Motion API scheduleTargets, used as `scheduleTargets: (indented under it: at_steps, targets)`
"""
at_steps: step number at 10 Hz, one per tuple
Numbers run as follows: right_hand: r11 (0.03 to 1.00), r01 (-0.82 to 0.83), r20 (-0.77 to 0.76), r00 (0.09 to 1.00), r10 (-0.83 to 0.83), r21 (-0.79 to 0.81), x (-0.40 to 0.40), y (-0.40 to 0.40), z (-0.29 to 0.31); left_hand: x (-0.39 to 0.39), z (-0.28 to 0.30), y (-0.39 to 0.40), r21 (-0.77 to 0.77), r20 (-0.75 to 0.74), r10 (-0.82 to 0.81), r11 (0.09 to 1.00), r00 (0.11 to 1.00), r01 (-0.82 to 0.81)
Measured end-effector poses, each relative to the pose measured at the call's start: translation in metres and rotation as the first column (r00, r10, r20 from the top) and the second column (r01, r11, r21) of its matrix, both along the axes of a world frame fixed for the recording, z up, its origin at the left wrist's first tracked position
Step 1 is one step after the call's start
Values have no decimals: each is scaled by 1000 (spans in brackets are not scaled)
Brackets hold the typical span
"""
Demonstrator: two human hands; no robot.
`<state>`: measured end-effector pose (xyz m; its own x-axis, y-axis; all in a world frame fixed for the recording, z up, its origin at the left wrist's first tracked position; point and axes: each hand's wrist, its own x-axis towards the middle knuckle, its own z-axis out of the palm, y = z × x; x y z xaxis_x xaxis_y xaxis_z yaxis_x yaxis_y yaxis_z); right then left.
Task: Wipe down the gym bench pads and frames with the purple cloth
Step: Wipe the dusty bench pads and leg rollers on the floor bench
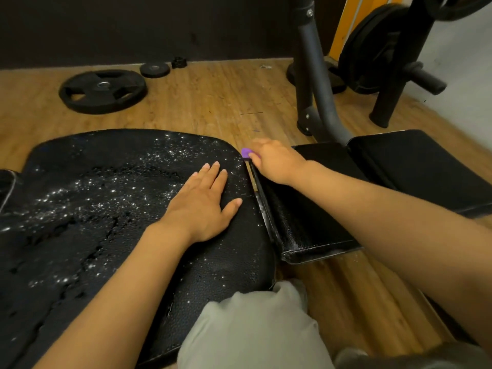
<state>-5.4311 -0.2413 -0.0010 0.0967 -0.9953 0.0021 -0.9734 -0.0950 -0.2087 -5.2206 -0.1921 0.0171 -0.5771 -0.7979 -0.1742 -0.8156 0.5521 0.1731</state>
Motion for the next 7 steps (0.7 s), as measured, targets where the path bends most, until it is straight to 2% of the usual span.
scheduleTargets:
  at_steps: [1,2,3,4,5,7]
  targets:
    - [1000,18,-5,1000,-18,-10,-1,2,0,1,-1,-1,11,-4,-7,1000,1000,7]
    - [986,-139,27,989,142,-93,-2,58,1,-1,-4,-2,0,14,-5,1000,1000,5]
    - [971,-222,118,966,231,-91,-6,119,5,-3,-3,-2,0,45,-3,1000,999,3]
    - [971,-238,161,957,241,-36,-20,131,9,-5,-1,-2,4,54,2,1000,999,-2]
    - [984,-161,86,982,167,-75,-30,95,9,-5,0,-1,9,59,9,1000,998,-9]
    - [973,220,116,970,-211,-69,-39,15,6,-7,1,2,7,68,23,1000,997,-24]
